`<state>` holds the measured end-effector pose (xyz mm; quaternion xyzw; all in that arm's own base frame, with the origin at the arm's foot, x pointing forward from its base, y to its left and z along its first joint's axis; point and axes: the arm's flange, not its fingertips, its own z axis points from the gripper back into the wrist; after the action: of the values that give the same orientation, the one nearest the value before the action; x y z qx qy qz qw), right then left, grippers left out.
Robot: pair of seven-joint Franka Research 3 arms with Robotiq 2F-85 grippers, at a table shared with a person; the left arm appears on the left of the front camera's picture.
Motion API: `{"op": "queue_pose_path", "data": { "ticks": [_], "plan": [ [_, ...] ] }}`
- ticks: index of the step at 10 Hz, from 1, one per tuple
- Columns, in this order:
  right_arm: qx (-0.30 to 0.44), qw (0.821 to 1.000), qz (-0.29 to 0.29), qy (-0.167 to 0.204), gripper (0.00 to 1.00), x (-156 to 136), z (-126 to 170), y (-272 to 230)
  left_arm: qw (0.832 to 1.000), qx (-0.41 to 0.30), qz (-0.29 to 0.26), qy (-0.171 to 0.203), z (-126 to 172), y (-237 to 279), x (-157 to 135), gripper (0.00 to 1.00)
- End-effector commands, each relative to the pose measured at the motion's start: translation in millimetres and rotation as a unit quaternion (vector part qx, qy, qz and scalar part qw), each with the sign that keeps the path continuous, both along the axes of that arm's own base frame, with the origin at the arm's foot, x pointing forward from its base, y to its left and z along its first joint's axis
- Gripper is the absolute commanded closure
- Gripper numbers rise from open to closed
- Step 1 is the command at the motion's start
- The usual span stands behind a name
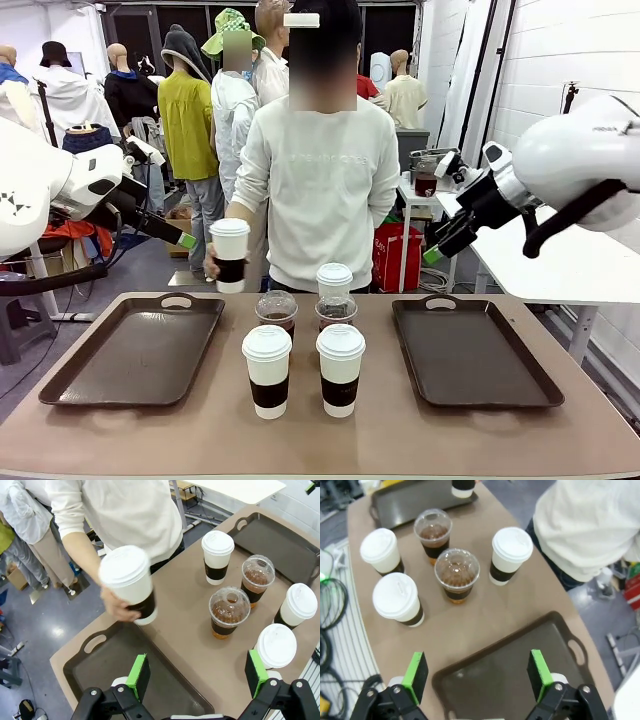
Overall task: Distribute the coffee onto the tray.
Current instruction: Pick up one iced Americano and place it on the right Handle tray.
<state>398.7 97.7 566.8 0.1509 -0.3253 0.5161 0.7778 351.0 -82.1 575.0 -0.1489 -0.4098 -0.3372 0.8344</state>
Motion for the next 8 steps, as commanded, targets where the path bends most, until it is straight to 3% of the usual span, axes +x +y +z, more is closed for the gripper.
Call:
{"op": "queue_pose_path", "data": {
  "ticks": [1, 5, 8],
  "plan": [
    [0.004, 0.997, 0.073, 0.005, 0.0, 39.4, -12.1, -8.6, 1.0, -0.009, -0.006, 0.003, -0.4, 0.4, 0.2, 0.0],
    [0.052, 0.988, 0.145, 0.011, 0.0, 58.3, -56.1, -19.0, 1.0, -0.009, -0.006, 0.003, -0.4, 0.4, 0.2, 0.0],
    [0.061, 0.988, 0.138, 0.021, 0.0, 55.2, -78.8, -25.5, 1.0, -0.009, -0.006, 0.003, -0.4, 0.4, 0.2, 0.0]
  ]
}}
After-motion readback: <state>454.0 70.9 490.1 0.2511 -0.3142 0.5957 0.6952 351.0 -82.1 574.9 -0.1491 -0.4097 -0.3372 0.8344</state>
